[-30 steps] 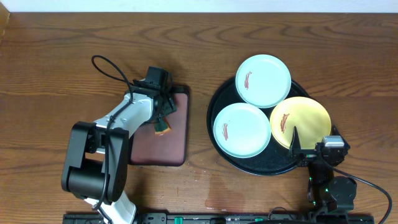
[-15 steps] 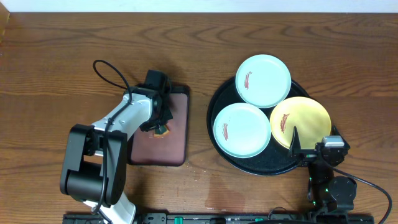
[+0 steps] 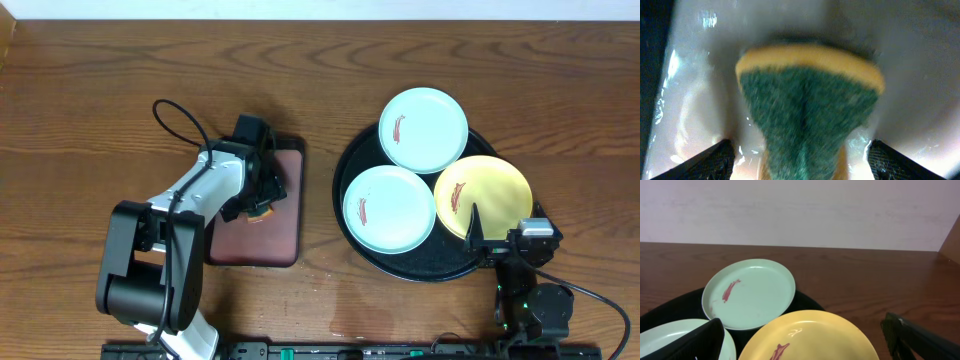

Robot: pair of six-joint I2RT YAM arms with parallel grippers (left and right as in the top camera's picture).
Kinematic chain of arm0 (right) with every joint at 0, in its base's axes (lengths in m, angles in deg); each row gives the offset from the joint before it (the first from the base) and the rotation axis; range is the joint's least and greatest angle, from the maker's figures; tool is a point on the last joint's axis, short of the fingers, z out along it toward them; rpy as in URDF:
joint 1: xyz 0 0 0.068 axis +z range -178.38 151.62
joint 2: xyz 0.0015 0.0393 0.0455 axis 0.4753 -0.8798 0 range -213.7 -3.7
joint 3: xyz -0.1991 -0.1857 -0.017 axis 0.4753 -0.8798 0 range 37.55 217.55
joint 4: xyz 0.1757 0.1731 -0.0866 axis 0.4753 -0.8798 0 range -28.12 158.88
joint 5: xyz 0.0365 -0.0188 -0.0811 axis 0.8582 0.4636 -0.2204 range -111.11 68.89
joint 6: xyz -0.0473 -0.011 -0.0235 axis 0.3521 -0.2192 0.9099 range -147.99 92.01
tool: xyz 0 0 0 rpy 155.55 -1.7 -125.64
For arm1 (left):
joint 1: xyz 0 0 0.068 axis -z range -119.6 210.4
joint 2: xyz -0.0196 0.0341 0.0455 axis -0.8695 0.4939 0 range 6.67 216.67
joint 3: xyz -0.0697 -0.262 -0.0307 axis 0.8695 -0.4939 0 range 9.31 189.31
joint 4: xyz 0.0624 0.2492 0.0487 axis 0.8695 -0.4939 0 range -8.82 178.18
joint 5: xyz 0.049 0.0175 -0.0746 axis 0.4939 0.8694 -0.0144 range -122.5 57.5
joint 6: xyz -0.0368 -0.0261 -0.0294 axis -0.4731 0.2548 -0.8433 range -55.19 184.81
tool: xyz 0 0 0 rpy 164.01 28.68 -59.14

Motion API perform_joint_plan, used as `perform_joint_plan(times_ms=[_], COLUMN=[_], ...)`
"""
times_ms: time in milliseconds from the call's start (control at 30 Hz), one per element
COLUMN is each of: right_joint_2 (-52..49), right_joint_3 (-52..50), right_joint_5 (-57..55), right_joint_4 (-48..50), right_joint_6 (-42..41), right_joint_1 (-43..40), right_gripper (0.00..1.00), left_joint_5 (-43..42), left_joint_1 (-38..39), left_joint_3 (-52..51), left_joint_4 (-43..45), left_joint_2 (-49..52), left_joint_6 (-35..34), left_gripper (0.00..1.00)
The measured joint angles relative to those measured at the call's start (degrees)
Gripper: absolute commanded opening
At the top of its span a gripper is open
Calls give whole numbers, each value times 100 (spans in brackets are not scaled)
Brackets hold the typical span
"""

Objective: Clean dirty plates on tray and stack at the side

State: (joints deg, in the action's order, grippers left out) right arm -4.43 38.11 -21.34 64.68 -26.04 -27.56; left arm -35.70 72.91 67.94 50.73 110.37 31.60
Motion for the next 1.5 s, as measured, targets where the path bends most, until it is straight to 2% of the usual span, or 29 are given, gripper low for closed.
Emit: perform_joint_plan(times_ms=[33, 100, 133, 233, 300, 333, 533, 567, 633, 700, 800, 967, 1033, 1100, 1233, 1333, 1367, 1500], right_joint_2=[0, 0, 0, 0, 0, 0, 0, 0, 0, 0, 0, 0, 0, 0, 0, 0, 0, 0], right_joint_3=[0, 0, 0, 0, 0, 0, 0, 0, 0, 0, 0, 0, 0, 0, 0, 0, 0, 0], right_joint_5=[0, 0, 0, 0, 0, 0, 0, 0, 0, 0, 0, 0, 0, 0, 0, 0, 0, 0], right_joint_4=[0, 0, 0, 0, 0, 0, -2, 0, -2, -2, -2, 0, 0, -2, 0, 0, 0, -2], right_joint_6=[2, 0, 0, 0, 0, 0, 0, 0, 0, 0, 0, 0, 2, 0, 0, 0, 0, 0], right_joint_1=[0, 0, 0, 0, 0, 0, 0, 0, 0, 0, 0, 0, 0, 0, 0, 0, 0, 0], right_gripper=[99, 99, 99, 99, 99, 99, 99, 99, 99, 99, 99, 99, 99, 99, 99, 99, 99, 99], left_joint_5=[-20, -118, -140, -208, -240, -251, -334, -345, -417, -588, -562, -144, 7, 133, 343, 437, 470, 511], left_joint_1=[-2, -9, -11, -15, -26, -37, -48, -46, -46, -20, 42, 35, 35, 35, 22, 7, 0, -13], left_joint_3=[0, 0, -2, -7, -7, -11, -15, -17, -17, -15, -15, -17, -24, -28, -68, -87, -90, -92], left_joint_4=[-35, -181, -216, -286, -308, -313, -291, -278, -210, -31, 225, 592, 719, 809, 942, 1032, 1073, 1137], left_joint_2=[0, 0, -2, -7, -7, -7, -11, -11, -11, -31, -63, -59, -44, -31, -15, -9, 0, 11], left_joint_6=[0, 4, -15, -39, -39, -52, -26, -24, 4, -26, -46, -90, -83, -83, 0, 52, 50, 20], left_gripper=[75, 63, 52, 30, 19, 8, 10, 17, 64, 76, 84, 86, 83, 67, 43, 13, 7, 8])
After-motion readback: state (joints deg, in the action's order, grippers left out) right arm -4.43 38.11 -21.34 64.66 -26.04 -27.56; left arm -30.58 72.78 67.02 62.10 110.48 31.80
